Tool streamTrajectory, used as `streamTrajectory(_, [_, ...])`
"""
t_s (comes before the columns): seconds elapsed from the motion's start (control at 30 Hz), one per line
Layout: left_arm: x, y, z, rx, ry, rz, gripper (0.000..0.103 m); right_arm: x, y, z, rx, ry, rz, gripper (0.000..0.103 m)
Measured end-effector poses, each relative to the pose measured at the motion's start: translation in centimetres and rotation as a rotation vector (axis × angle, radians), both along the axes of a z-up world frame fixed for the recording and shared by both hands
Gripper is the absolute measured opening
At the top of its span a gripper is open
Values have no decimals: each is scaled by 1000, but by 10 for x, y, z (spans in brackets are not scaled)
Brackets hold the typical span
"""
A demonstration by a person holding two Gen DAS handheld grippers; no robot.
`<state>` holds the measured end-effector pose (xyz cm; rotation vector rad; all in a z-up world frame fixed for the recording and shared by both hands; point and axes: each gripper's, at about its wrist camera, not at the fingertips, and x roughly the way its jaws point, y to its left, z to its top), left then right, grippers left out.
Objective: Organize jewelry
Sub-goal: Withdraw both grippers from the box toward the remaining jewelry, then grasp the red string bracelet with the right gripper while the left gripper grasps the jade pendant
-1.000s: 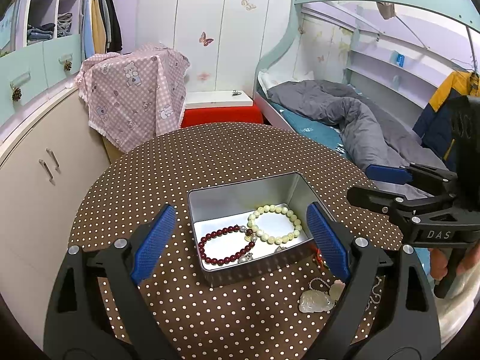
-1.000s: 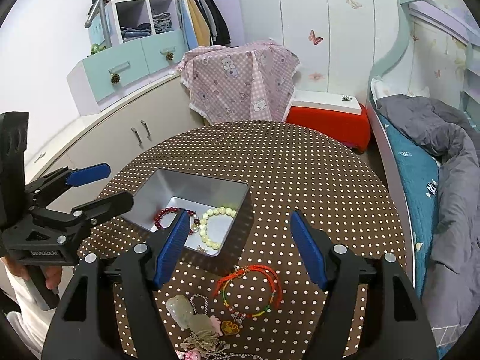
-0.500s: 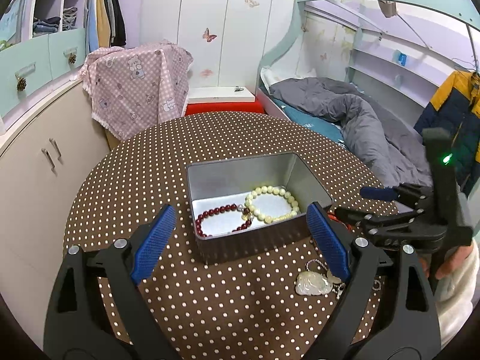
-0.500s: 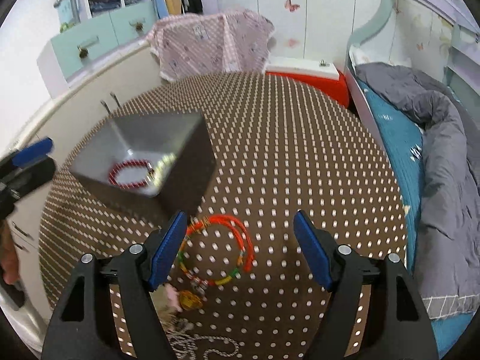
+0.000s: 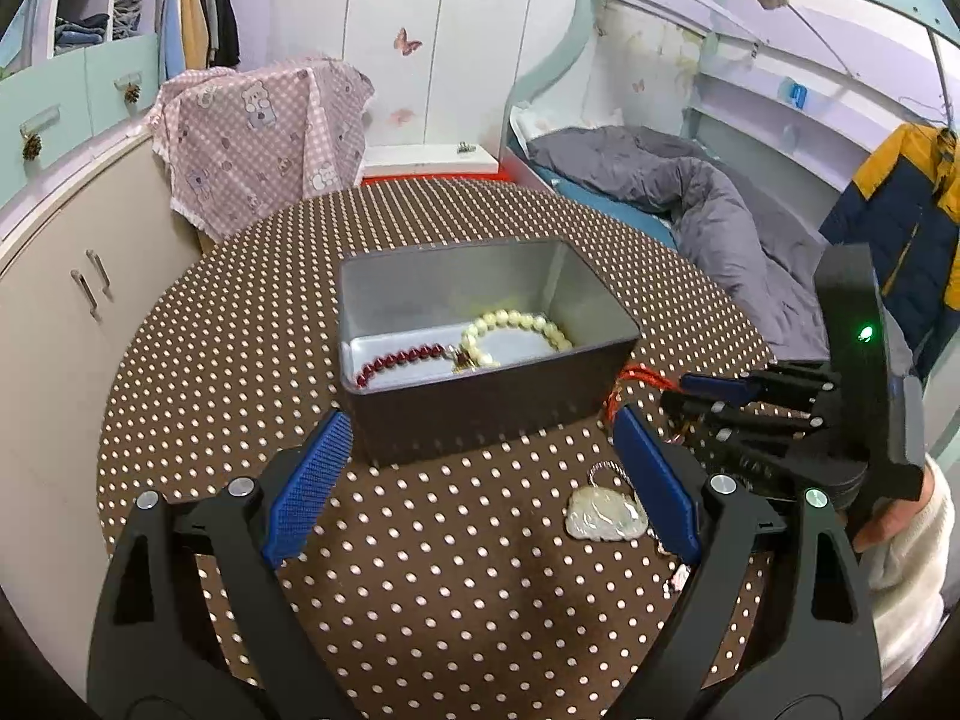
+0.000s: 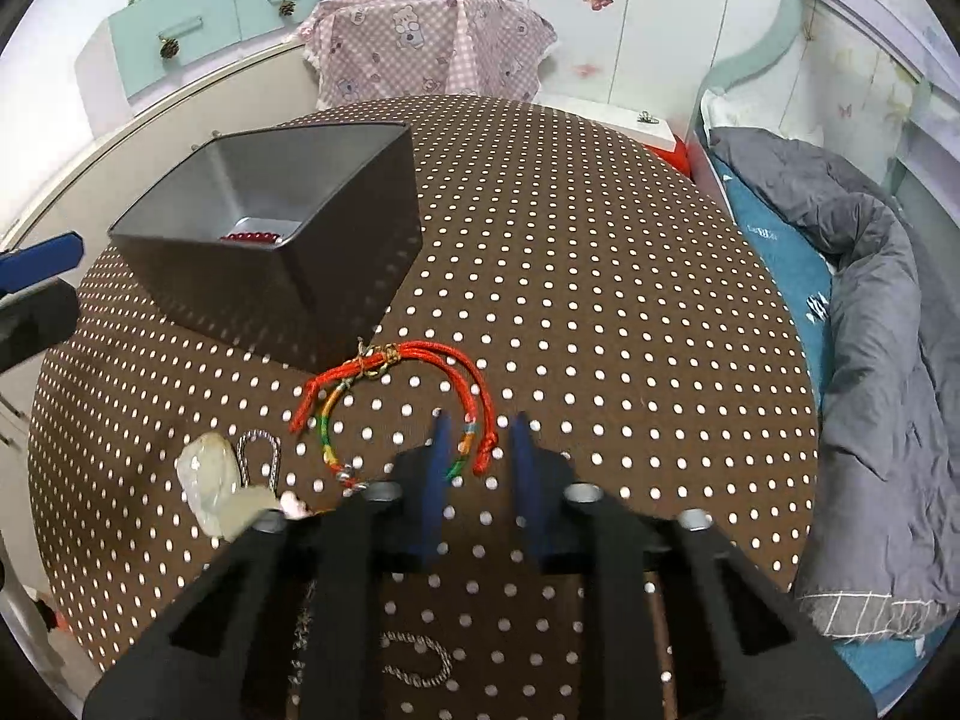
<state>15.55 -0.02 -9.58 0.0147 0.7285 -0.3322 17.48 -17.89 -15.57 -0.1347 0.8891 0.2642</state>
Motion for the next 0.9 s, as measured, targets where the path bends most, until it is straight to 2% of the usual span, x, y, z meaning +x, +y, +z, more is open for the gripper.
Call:
streamTrajectory(0.47, [-6,-28,-47,117,135,-95,87,-19,-25,0,-2,-8,-75,7])
streamTrajectory(0.73, [-9,-52,-54,161,117,-175,87,-19,-28,0,6,-5,-87,7])
streamTrajectory(0.8, [-11,-58,-55,170,86,-201,87,-19,-25,1,8,-6,-88,7])
streamTrajectory(0.83, [-11,-58,-55,168,82,-207,83,-19,-25,1,8,-7,-88,7])
streamTrajectory(0.87, [-10,-56,-54,153,85,-212,67,-18,-25,2,8,-7,-89,7])
streamTrajectory(0.9, [-9,-55,-54,153,81,-205,62,-18,-25,2,7,-8,-90,7])
